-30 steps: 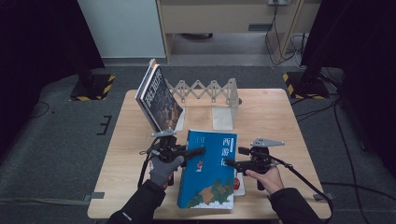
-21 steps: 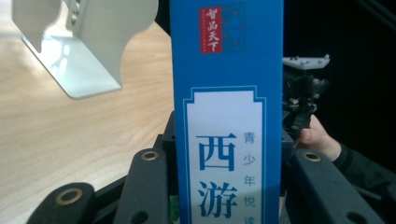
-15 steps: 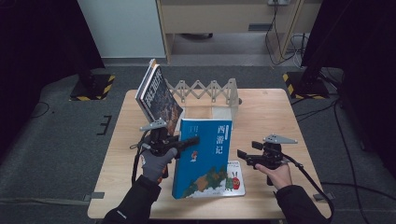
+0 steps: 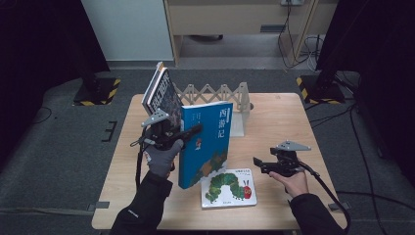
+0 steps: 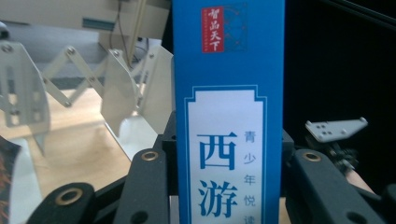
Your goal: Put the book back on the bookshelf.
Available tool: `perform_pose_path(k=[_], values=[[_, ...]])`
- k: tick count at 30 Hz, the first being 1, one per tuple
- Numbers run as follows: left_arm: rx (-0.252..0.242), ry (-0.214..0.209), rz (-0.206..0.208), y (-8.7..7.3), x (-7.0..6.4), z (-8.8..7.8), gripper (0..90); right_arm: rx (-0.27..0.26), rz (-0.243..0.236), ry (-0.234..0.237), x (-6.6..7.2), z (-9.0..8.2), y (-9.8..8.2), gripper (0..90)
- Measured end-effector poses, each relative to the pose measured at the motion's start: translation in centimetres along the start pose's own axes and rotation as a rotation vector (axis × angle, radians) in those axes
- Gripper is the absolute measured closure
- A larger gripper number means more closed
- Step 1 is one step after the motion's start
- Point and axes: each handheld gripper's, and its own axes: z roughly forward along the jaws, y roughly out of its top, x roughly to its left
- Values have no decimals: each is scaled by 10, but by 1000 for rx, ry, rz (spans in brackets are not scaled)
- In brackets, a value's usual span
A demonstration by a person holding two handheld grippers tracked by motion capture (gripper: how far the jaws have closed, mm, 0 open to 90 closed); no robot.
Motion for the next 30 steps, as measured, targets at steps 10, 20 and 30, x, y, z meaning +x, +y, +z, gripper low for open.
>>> perform_pose_path(k=[10, 20, 30], values=[[-80, 102, 34, 19, 6, 11, 618, 18, -20, -39, -7, 0, -1, 139], [-133, 200, 81, 31, 9, 19, 617, 25, -43, -52, -9, 1, -2, 140], [-159, 291, 112, 33, 13, 43, 617, 33, -54, -59, -10, 2, -2, 142]])
